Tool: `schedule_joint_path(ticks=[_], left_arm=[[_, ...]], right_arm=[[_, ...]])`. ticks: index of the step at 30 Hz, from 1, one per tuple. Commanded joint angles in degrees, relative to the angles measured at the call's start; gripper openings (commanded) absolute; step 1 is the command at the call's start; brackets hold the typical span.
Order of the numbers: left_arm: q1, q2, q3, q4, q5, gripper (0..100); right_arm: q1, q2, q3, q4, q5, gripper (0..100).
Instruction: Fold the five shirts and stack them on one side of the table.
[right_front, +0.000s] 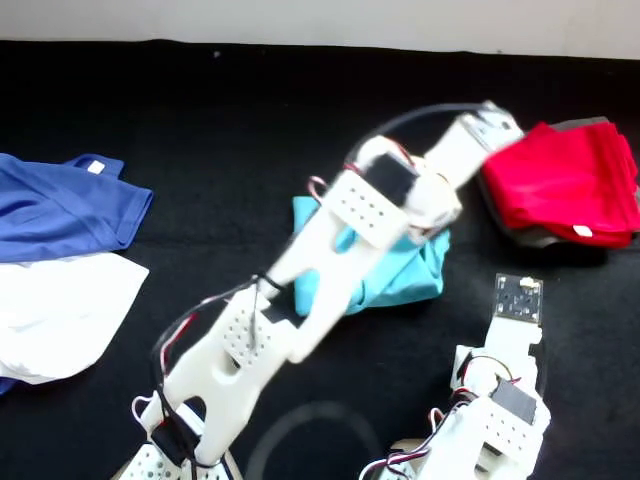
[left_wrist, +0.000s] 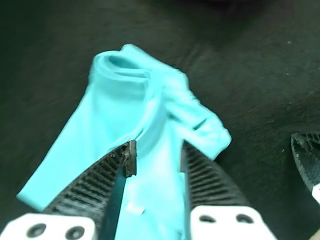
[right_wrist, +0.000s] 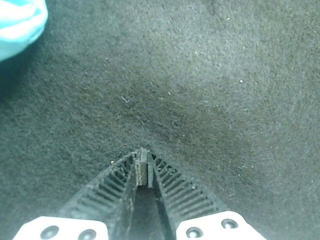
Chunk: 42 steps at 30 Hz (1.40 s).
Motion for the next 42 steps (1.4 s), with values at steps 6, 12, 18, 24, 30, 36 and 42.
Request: schedule_joint_path(ticks=[6,12,18,24,30,36,42], left_arm=[[-9.1,-0.3,5.4,4.2,-0.2,1],[-6.5,-0.2,17.0,-0.4,-0.1,1],[0.0,-0.4,22.2,-3.1,2.5,1],[7.2,-0.6,22.3,-3.1,4.0,1],[8.0,-6.1,16.5,3.5,3.9,1],[-0.5,-8.0,18.0,5.9,4.0,1],[-5.2,-2.7,23.5,0.3,4.0,1]], right_arm=[[1.5,-0.1,1.5,-1.4,-0.3,0.7],[1.5,-0.1,1.5,-1.4,-0.3,0.7],[1.5,-0.1,1.5,-1.4,-0.3,0.7],[1.5,-0.1,1.5,-1.4,-0.3,0.7],[1.5,-0.1,1.5,-1.4,-0.3,0.7],[1.5,-0.1,1.5,-1.4,-0.3,0.7],[1.5,-0.1,1.5,-1.4,-0.3,0.7]])
